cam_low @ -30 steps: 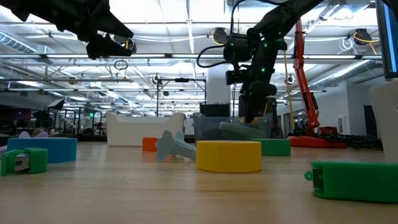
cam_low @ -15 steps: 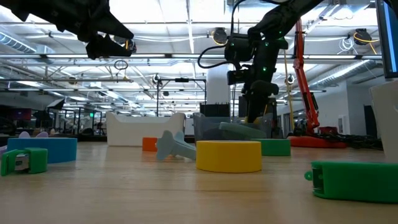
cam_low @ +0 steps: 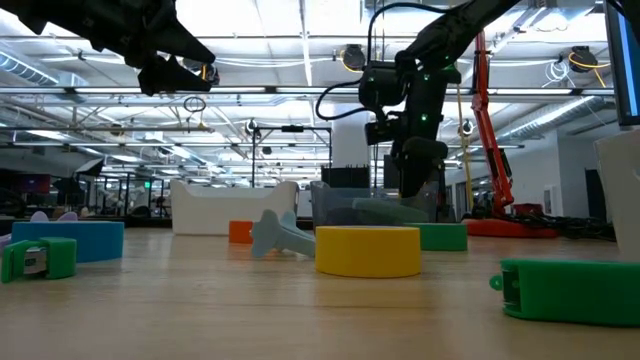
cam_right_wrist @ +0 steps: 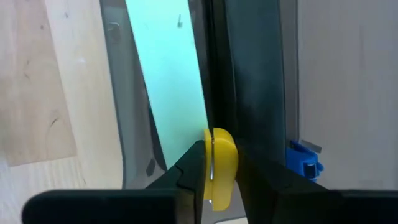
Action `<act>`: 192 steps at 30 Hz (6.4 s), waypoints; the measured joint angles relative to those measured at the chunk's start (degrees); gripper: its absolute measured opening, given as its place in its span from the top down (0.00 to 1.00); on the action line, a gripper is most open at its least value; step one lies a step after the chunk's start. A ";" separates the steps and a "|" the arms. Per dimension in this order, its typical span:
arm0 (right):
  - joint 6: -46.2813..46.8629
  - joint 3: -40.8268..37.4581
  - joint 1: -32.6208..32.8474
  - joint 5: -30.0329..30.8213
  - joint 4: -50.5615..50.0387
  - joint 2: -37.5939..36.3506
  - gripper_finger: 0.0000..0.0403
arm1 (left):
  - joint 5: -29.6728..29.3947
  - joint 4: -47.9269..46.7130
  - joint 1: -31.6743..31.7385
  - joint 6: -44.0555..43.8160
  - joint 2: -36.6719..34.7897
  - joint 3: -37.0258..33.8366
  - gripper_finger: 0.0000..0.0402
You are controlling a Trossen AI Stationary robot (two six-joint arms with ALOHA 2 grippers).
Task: Pick and place Stapler, Stapler remover, tape
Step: Put the yellow stapler into the black bin, then put the green stapler into the black bin
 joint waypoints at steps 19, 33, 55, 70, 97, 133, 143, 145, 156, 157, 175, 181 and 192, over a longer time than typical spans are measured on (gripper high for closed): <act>-0.83 -0.13 1.42 1.43 3.59 -3.24 0.83 | -0.02 -0.03 0.02 0.62 0.00 0.00 0.17; -1.88 -0.07 4.60 -7.19 15.77 -3.49 0.84 | -0.04 0.03 0.11 0.66 0.01 0.00 0.17; 1.51 -0.07 4.27 -12.13 25.49 1.17 0.83 | -0.07 0.10 0.20 0.70 0.00 0.00 0.17; 2.21 -0.07 4.40 -12.13 26.83 4.49 0.83 | -0.39 0.05 0.22 0.66 0.00 0.01 0.17; -2.17 -0.07 4.27 -7.43 25.63 2.64 0.59 | -0.42 0.03 0.22 0.68 0.01 0.02 0.17; 8.93 -6.15 -4.41 -16.77 3.09 -37.12 1.00 | -0.45 0.20 0.22 -5.54 0.00 0.02 0.17; 20.62 -29.57 -5.77 -19.39 20.98 -53.84 1.00 | -0.42 0.31 0.21 -12.50 0.01 0.02 0.17; 23.91 -33.27 -5.98 -19.82 23.85 -57.29 1.00 | -0.35 1.05 0.22 -13.46 0.01 0.02 0.17; 35.29 -43.38 -6.00 -19.42 27.26 -71.20 1.00 | 0.07 5.62 -4.63 -16.35 0.01 0.04 0.17; 35.49 -43.74 -6.00 -19.31 27.25 -71.98 1.00 | 0.04 5.66 -5.56 -17.02 0.16 0.04 0.17; 44.17 -56.21 -5.98 -19.95 40.25 -80.11 1.00 | -1.07 -26.72 -25.83 -22.98 25.61 24.68 0.17; 44.11 -58.10 -5.96 -21.32 43.87 -80.20 1.00 | -2.49 -38.10 -31.05 -20.78 37.99 34.81 0.17; 43.81 -58.21 -5.96 -24.35 46.55 -80.42 1.00 | 3.63 -41.92 -35.43 -1.73 55.76 45.74 0.17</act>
